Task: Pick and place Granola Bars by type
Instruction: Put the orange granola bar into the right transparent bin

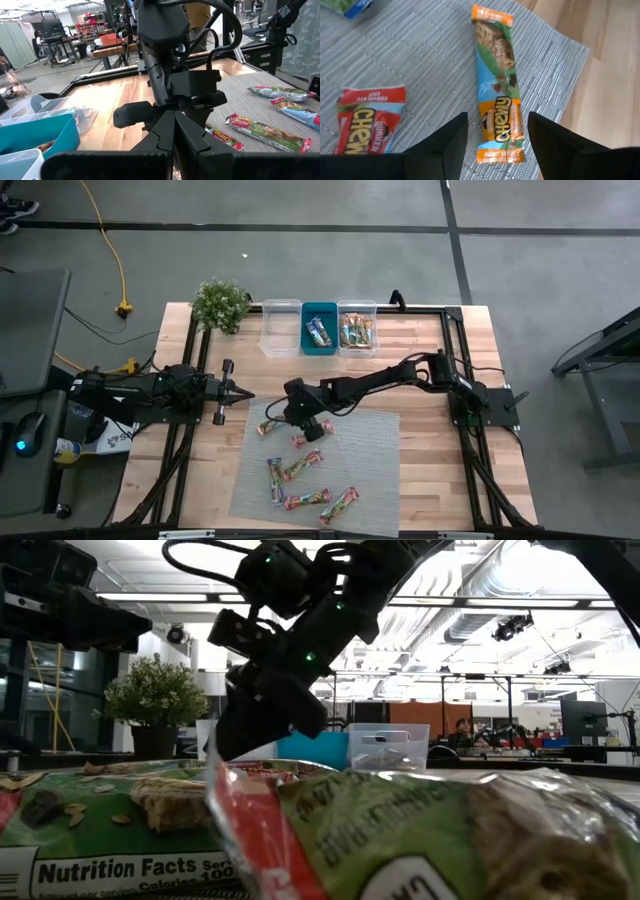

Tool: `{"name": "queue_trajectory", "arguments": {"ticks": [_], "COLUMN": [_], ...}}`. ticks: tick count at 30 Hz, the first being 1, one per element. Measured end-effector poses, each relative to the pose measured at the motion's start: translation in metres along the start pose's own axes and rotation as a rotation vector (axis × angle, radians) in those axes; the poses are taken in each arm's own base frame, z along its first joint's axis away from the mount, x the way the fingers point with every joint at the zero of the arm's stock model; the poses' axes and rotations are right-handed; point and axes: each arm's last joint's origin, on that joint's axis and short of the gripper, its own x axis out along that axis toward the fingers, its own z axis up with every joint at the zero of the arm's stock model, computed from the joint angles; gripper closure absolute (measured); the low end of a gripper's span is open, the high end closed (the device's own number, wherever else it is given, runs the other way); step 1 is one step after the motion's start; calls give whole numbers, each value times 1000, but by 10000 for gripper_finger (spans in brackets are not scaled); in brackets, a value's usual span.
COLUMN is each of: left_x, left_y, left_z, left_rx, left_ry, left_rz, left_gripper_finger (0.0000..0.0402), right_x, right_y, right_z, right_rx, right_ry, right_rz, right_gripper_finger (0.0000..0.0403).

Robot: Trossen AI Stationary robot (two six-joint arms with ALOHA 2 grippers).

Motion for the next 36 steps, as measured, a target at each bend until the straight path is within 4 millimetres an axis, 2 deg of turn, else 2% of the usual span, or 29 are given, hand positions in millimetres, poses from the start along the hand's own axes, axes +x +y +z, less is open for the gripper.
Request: {"name": "queue_trajectory", "arguments": {"ticks": [10, 26, 36], "left_x": [0, 0, 0], "left_y": [0, 0, 0], "left_z": [0, 0, 0], "left_rx": [0, 0, 0], "left_ry": [0, -1, 0], "left_rz": [0, 0, 0], "left_gripper_finger": [401, 401, 401], "right_x": [7, 23, 25], "right_y": [-2, 2, 3], "right_z": [-3, -13, -14], "right_rx": [14, 159, 221], "right_ry": [-18, -32, -30], "right_rz": [-10, 46, 71], "right_gripper_finger": [212, 215, 264]}}
